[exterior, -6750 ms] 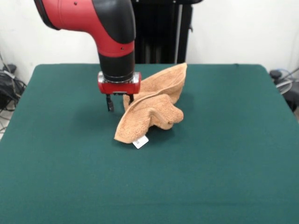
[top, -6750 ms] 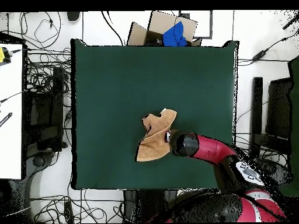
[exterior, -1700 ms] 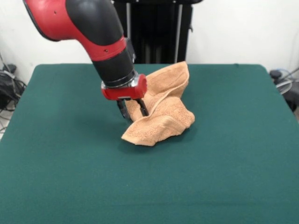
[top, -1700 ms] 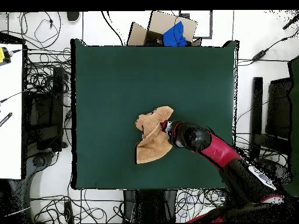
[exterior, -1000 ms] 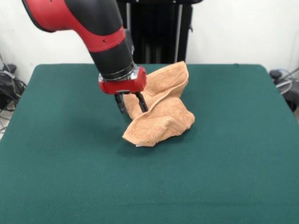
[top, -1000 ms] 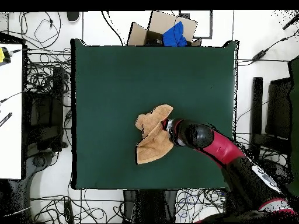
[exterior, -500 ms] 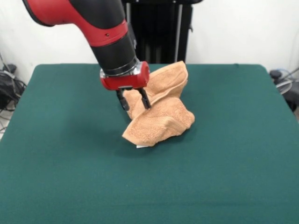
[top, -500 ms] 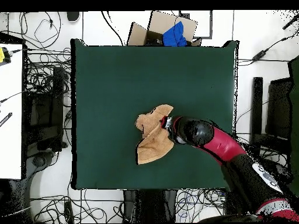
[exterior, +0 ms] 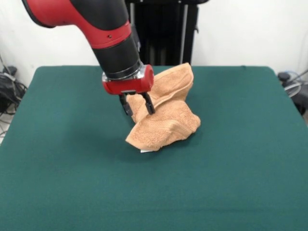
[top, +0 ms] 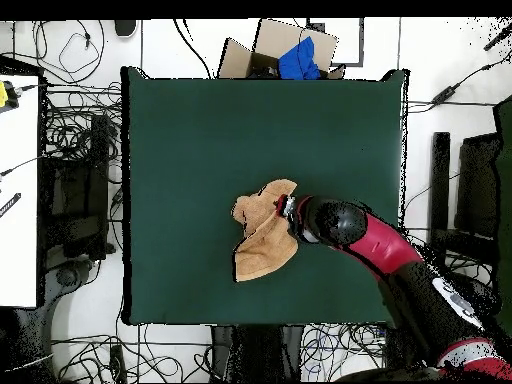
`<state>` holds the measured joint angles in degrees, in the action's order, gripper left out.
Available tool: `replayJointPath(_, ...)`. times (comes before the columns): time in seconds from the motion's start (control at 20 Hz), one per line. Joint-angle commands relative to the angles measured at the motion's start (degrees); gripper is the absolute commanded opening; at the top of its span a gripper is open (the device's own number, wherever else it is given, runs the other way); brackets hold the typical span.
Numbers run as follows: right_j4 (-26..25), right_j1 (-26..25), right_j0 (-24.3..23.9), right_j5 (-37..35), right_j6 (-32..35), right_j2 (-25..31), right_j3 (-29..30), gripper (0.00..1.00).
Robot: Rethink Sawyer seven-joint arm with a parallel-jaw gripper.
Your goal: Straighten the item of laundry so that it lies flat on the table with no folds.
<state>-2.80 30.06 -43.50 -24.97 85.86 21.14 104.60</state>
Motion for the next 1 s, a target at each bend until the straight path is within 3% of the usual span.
replayJointPath(0.05, 2.6, -0.7, 0.6, -3.4, 5.9, 3.5, -2.7, 1.0)
replayJointPath(0.35, 0.2, -7.9, -4.4, 4.1, 2.6, 6.6, -1.4, 1.0)
replayJointPath(1.0, -3.9, -12.2, -6.6, 7.4, 2.1, 7.3, -1.1, 1.0)
